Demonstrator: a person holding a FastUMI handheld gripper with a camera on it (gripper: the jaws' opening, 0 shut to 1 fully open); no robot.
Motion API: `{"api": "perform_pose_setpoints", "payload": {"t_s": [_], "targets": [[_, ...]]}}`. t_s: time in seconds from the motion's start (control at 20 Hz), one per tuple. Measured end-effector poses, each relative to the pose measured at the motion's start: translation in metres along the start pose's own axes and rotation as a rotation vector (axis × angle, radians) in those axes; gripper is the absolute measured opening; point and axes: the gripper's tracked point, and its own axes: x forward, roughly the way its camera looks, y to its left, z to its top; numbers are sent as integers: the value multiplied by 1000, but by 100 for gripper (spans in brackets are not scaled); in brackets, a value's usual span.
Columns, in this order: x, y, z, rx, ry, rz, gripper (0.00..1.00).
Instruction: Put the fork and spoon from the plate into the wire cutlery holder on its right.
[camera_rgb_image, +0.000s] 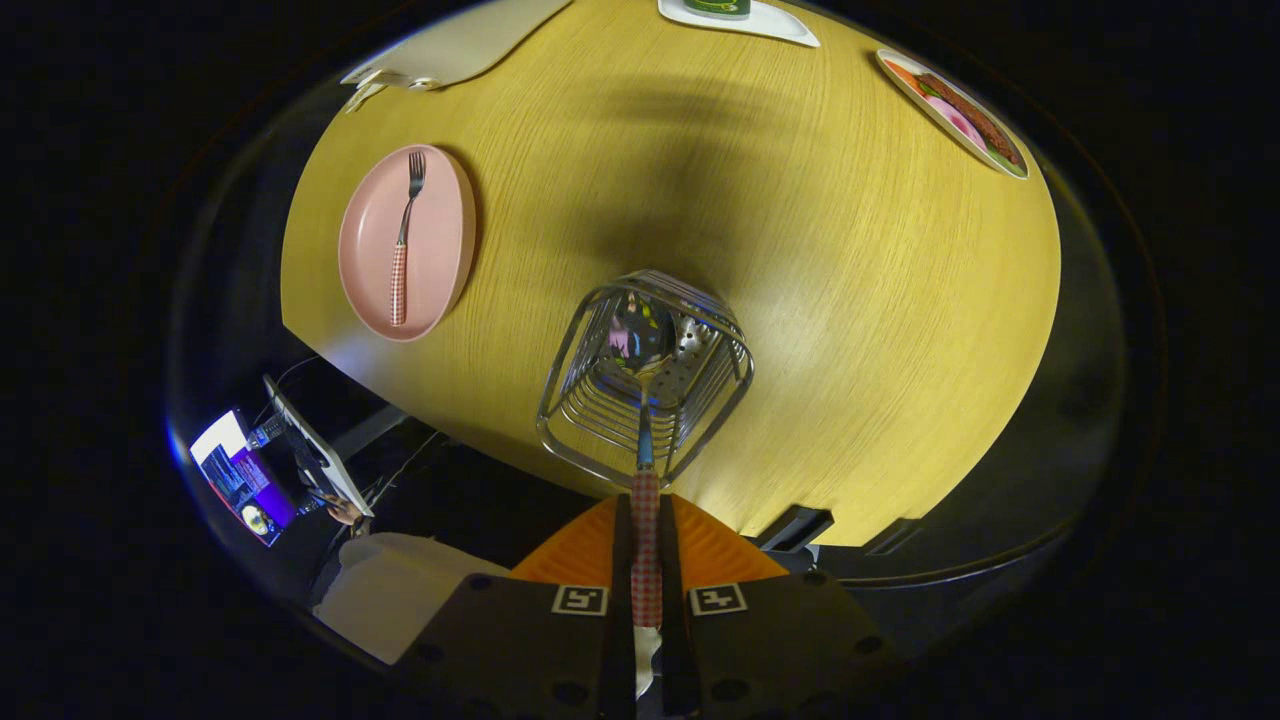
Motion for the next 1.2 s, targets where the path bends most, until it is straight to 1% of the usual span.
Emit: {"api": "perform_pose_setpoints", "payload": {"t_s": [0.05,0.15,0.2,0.25,0.3,0.35,0.4,0.45,0.5,0.6,0.65,0.7,0.75,0.9,1.05,1.1,1.2], "targets": [[0,0,4,3,-13,3,17],[-6,5,14,19,-60,20,24],[-10,8,19,18,-89,30,37],[-17,9,22,13,-118,39,46],[-23,10,25,9,-148,52,63],[-30,14,29,8,-184,66,65],[-36,17,32,7,-220,80,80],[-43,21,34,14,-264,87,88],[-49,26,38,25,-311,98,90],[-63,43,39,10,-390,124,92],[-70,51,39,-10,-437,133,98],[-78,58,41,-22,-487,130,100],[-85,68,42,-26,-539,130,99],[-109,99,40,-35,-681,167,99],[-124,125,38,-32,-778,187,99],[-126,136,41,-34,-809,191,99],[-126,150,48,-43,-868,172,99]]}}
